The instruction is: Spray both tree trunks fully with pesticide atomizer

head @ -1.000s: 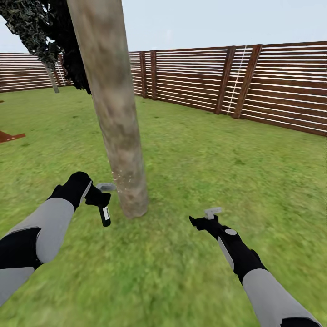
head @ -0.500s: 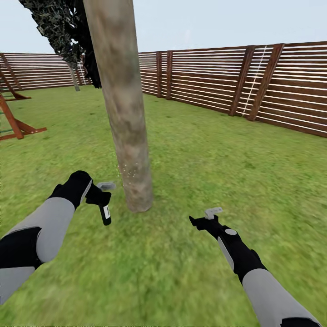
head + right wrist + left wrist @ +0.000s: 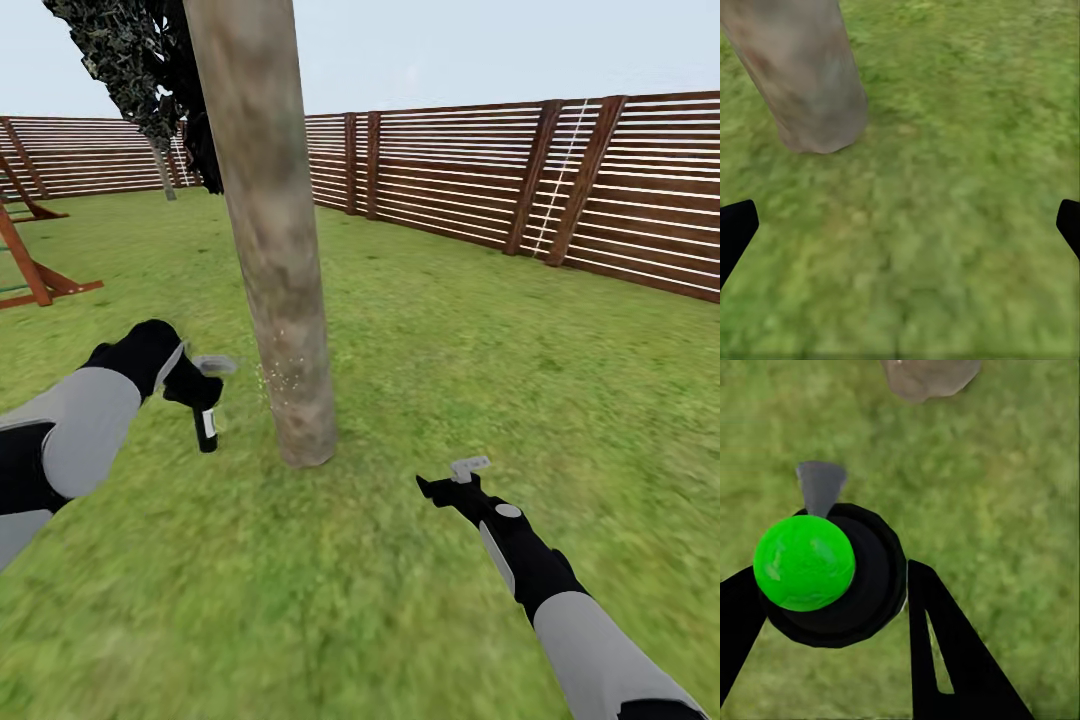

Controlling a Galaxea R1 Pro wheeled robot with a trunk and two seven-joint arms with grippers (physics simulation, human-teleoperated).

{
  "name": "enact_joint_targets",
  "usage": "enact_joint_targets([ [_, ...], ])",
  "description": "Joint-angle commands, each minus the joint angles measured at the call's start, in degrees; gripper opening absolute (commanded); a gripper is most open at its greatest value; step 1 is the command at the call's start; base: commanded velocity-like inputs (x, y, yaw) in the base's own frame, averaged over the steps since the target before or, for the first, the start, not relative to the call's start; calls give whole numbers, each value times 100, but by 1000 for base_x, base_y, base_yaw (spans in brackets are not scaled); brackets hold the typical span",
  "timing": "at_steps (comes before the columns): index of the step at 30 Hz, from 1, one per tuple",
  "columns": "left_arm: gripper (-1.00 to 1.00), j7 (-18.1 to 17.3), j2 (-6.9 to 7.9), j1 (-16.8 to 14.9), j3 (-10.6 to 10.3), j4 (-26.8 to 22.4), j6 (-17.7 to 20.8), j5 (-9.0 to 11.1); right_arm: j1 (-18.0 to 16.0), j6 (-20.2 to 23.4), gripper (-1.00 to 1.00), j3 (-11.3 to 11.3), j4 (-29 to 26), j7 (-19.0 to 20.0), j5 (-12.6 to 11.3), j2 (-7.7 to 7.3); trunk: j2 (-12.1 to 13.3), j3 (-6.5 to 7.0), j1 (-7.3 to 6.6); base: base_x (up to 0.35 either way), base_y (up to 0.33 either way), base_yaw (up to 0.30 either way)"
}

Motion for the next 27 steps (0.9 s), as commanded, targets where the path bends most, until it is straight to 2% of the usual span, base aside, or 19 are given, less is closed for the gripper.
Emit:
enact_joint_targets([
  [1,-100,3,-10,17,84,-14,32,5,-1,32,100,1,-11,14,22,-1,-2,-4,-1,0,0,0],
  [3,-100,16,-125,37,121,-11,33,40,-1,32,100,1,-8,14,25,-1,-2,-4,-1,0,0,0],
  [7,-100,-2,-763,34,192,-80,36,58,-1,32,100,1,-8,14,27,-1,-2,-4,-1,0,0,0],
  [8,-100,-4,-898,26,195,-176,34,52,-1,32,100,1,-7,14,26,-1,-2,-4,-1,0,0,0],
  [9,-100,-2,-943,23,197,-271,34,49,-1,32,100,1,-7,14,25,-1,-2,-4,-1,0,0,0],
  [10,-100,8,-939,21,183,-417,35,44,-1,32,100,1,-9,14,25,-1,-2,-4,-1,0,0,0],
  [12,-100,17,-793,20,168,-462,34,32,-1,32,100,1,-10,14,23,-1,-2,-4,-1,0,0,0],
  [14,-100,30,-541,22,156,-472,29,19,-1,32,100,1,-11,14,27,-1,-2,-4,-1,0,0,0],
  [15,-100,78,-319,43,148,-474,25,13,-1,32,100,1,-8,14,27,-1,-2,-4,-1,0,0,0],
  [16,-100,89,-282,79,147,-470,25,16,-1,32,100,1,-6,14,27,-1,-2,-4,-1,0,0,0],
  [18,-100,93,-297,404,160,-473,8,39,-1,32,100,1,-7,14,27,-1,-2,-4,-1,0,0,0],
  [21,-100,91,-431,982,177,-486,-33,52,-1,32,100,1,-9,14,21,-1,-2,-4,-1,0,0,0],
  [23,-100,88,-446,1235,192,-532,-81,55,-1,32,100,1,-11,14,20,-1,-2,-4,-1,0,0,0],
  [24,-100,89,-452,1348,272,-543,-150,55,-1,32,100,1,-12,14,19,-1,-2,-4,-1,0,0,0],
  [27,-100,98,-465,1631,773,-556,-348,54,-1,32,100,1,-13,14,19,-1,-2,-4,-1,0,0,0],
])
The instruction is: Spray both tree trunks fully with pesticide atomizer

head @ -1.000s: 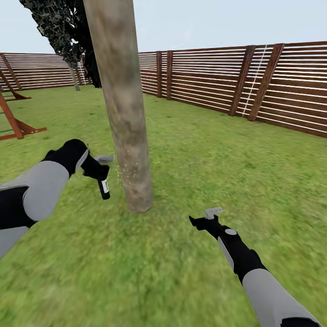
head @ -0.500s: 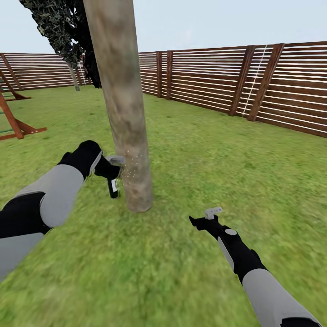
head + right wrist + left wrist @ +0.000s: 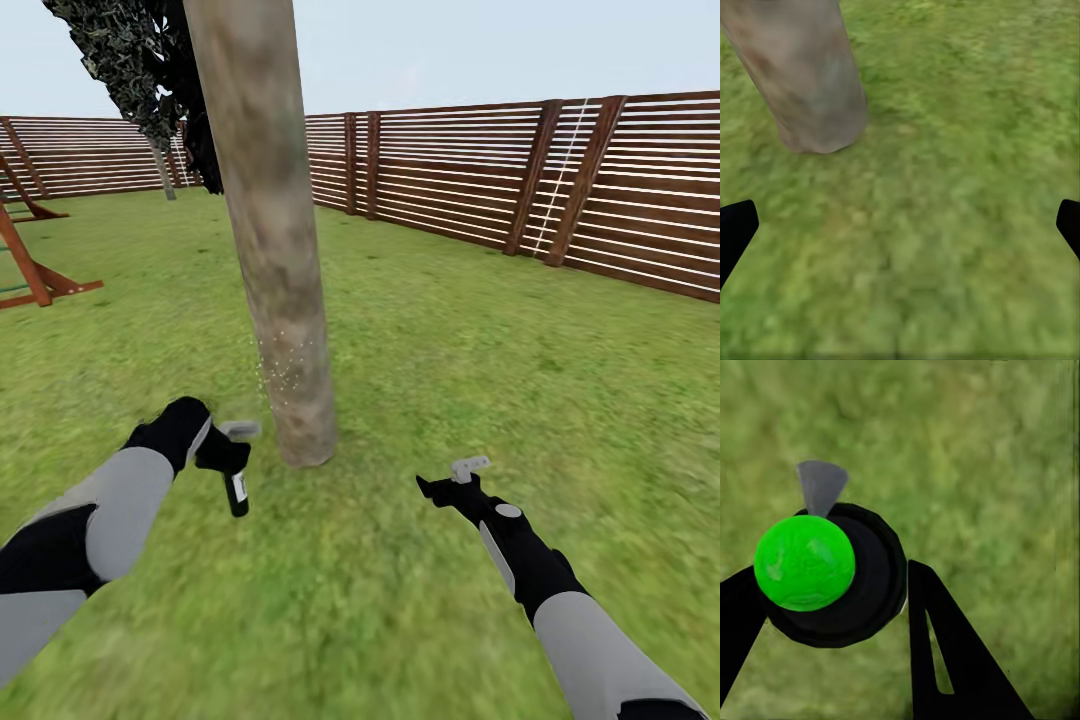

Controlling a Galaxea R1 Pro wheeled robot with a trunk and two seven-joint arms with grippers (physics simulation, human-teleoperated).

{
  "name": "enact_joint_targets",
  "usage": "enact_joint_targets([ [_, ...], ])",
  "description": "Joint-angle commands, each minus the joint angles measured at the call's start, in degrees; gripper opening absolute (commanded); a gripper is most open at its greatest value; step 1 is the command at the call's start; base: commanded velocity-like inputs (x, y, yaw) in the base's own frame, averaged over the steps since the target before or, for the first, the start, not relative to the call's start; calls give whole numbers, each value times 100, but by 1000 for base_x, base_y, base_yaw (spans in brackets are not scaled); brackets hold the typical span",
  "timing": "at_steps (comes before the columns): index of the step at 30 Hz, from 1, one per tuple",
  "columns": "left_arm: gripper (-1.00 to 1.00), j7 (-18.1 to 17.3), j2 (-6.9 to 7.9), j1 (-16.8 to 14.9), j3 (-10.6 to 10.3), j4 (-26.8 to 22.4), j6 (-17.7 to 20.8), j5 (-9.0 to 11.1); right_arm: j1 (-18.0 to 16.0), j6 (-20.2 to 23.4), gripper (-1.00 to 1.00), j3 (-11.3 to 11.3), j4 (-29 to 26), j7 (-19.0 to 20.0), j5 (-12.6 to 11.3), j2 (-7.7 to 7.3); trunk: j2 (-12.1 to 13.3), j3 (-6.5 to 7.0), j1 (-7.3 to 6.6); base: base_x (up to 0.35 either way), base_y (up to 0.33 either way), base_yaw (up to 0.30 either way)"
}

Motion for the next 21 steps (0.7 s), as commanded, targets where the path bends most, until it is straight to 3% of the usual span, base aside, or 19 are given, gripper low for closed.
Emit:
enact_joint_targets([
  [1,-100,-39,0,55,216,-9,-64,-67,-1,32,100,0,-8,14,19,-1,-2,-4,-1,0,0,0],
  [3,-100,38,7,156,309,-7,-107,-76,-1,32,100,0,-10,14,19,-1,-2,-4,-1,60,0,0],
  [7,-100,601,-16,370,349,21,-130,-55,-1,32,100,0,-8,14,19,-1,-2,-4,-1,283,0,1],
  [16,-100,663,-128,400,343,77,-123,-77,-1,32,100,0,-5,14,19,-1,-2,-40,-1,313,-8,179],
  [21,-100,664,-185,415,342,82,-123,-89,-1,32,100,0,-5,14,19,-1,-2,-42,-1,100,-224,21],
])
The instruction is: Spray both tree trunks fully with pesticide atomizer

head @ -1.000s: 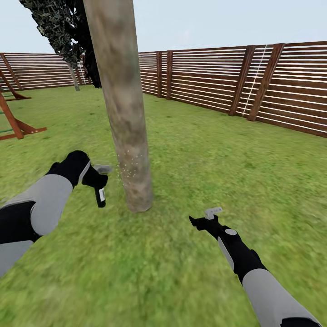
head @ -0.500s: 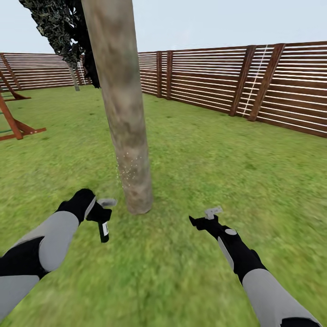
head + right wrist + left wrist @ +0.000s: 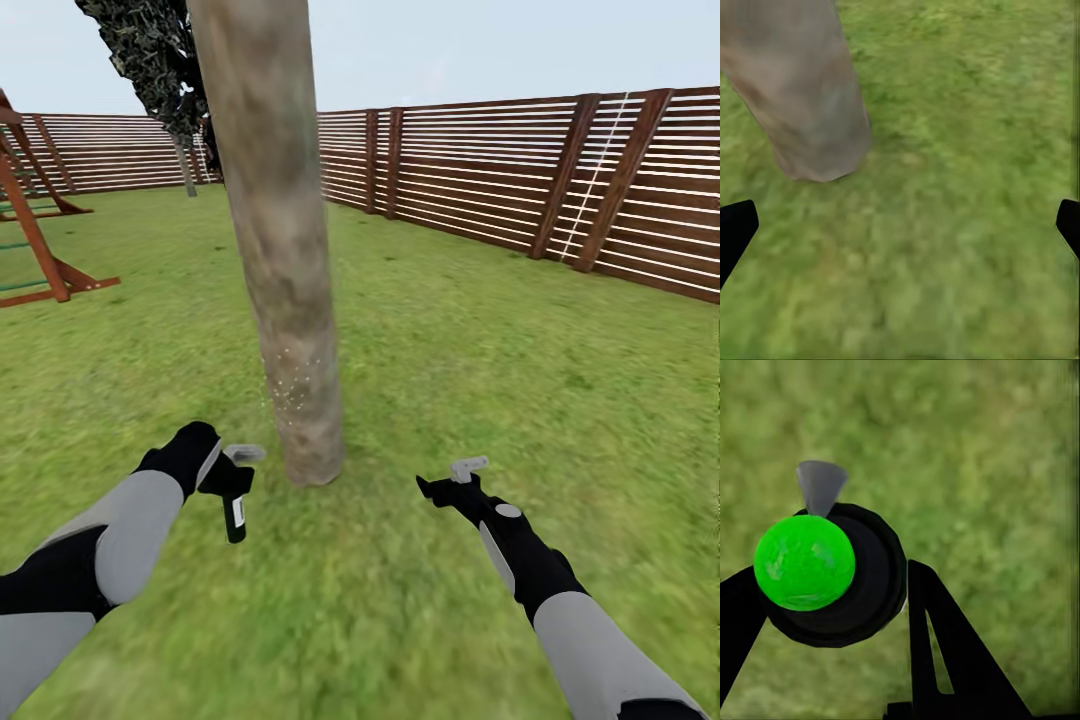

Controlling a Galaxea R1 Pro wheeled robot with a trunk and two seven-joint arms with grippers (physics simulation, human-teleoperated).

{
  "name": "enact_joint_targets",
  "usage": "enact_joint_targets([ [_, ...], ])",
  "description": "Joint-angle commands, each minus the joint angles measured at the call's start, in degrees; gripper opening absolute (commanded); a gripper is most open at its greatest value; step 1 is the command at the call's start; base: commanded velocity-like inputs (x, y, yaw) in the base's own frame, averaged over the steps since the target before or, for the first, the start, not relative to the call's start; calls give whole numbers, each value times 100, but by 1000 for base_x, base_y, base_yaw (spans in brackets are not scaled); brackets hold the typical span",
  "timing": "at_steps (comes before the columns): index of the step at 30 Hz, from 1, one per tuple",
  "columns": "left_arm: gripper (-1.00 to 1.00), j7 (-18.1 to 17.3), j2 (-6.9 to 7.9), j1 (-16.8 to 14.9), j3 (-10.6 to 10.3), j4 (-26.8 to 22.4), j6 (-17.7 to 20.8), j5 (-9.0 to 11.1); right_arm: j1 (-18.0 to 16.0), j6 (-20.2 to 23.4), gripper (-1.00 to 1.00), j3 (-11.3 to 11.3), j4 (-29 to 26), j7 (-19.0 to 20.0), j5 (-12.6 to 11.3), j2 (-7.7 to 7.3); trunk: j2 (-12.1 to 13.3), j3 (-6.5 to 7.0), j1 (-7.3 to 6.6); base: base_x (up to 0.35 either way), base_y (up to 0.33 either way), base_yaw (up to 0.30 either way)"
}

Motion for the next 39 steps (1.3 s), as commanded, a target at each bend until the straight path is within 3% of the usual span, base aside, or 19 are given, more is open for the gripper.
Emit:
enact_joint_targets([
  [1,-100,-40,-9,-2,38,-8,21,-58,-1,30,100,1,-13,14,19,-1,-2,-5,0,12,-266,1],
  [9,-100,-40,-18,-1,38,-8,21,-55,-1,30,100,1,-16,14,19,-1,-2,-5,0,1,-269,13],
  [20,-100,-31,-18,69,29,-42,21,-53,-1,30,100,-8,-19,14,19,-1,-2,-5,0,0,-270,257],
  [26,-100,-31,-18,75,29,-20,19,-45,-1,30,100,-8,-19,14,19,-9,-2,-5,0,66,-264,55],
  [35,-100,-31,-10,560,30,-86,-4,-44,-1,30,100,6,1,14,21,-10,-2,-5,0,185,-69,0],
  [36,-100,-31,-14,588,30,-88,-39,-44,-1,25,100,7,15,14,26,-10,-2,-5,0,14,-1,0],
  [37,-100,2,-16,632,34,-43,-395,-50,-1,22,100,7,28,14,35,-15,-2,-5,0,212,-35,0],
  [39,-100,148,-17,660,32,-17,-534,-39,-1,21,100,2,27,14,35,-22,-2,-5,0,265,-108,0],
])
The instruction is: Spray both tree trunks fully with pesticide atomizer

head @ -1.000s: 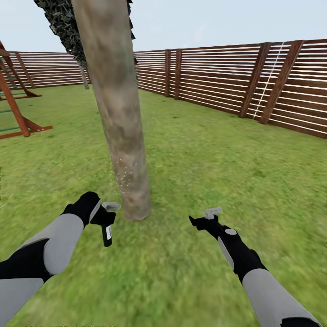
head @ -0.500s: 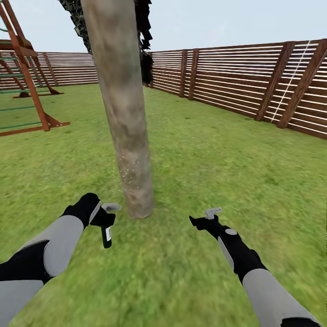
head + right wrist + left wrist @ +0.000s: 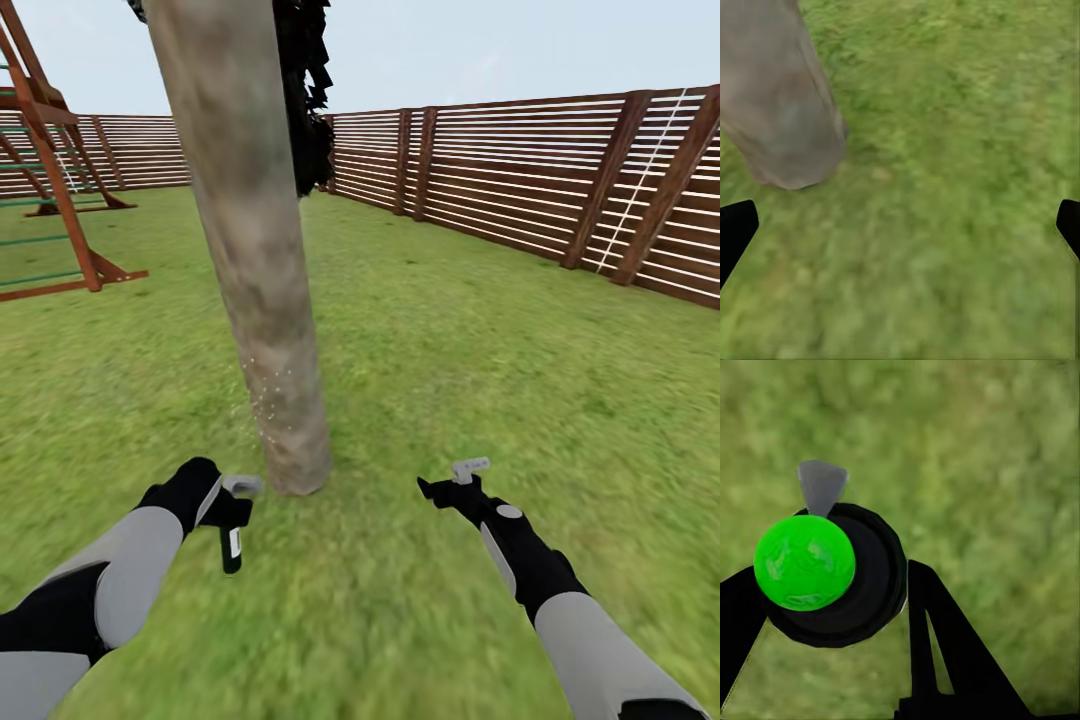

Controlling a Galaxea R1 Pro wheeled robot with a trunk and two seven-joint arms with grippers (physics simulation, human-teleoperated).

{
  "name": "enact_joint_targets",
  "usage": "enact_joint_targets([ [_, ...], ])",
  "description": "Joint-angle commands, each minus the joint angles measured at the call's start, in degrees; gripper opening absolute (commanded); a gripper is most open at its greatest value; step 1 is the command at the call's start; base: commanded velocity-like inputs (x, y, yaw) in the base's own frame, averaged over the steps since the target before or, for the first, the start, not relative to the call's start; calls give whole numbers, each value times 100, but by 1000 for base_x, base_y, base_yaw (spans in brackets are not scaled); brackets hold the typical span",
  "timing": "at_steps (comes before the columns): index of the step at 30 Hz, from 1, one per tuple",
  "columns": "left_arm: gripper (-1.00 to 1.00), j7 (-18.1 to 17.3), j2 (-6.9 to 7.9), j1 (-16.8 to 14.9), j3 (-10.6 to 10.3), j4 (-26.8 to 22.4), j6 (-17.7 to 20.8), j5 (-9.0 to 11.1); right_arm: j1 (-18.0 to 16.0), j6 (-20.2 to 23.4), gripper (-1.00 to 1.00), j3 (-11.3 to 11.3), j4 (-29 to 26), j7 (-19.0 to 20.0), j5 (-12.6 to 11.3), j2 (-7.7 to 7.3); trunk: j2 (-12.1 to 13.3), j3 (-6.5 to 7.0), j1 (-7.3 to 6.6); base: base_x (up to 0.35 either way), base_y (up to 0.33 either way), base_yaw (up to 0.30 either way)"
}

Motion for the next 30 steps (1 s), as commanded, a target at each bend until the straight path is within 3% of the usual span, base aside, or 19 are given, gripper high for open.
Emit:
enact_joint_targets([
  [1,-100,14,-4,12,43,-4,-10,-48,-1,30,100,6,-11,15,20,-10,-2,-5,2,273,-142,0],
  [9,-100,53,-45,34,55,1,-17,-33,-1,38,100,5,-38,12,5,6,-2,-5,2,153,-216,31],
  [30,-100,35,-48,35,65,1,-14,-32,-1,38,100,5,-47,12,5,9,-2,-5,2,27,-273,264],
])
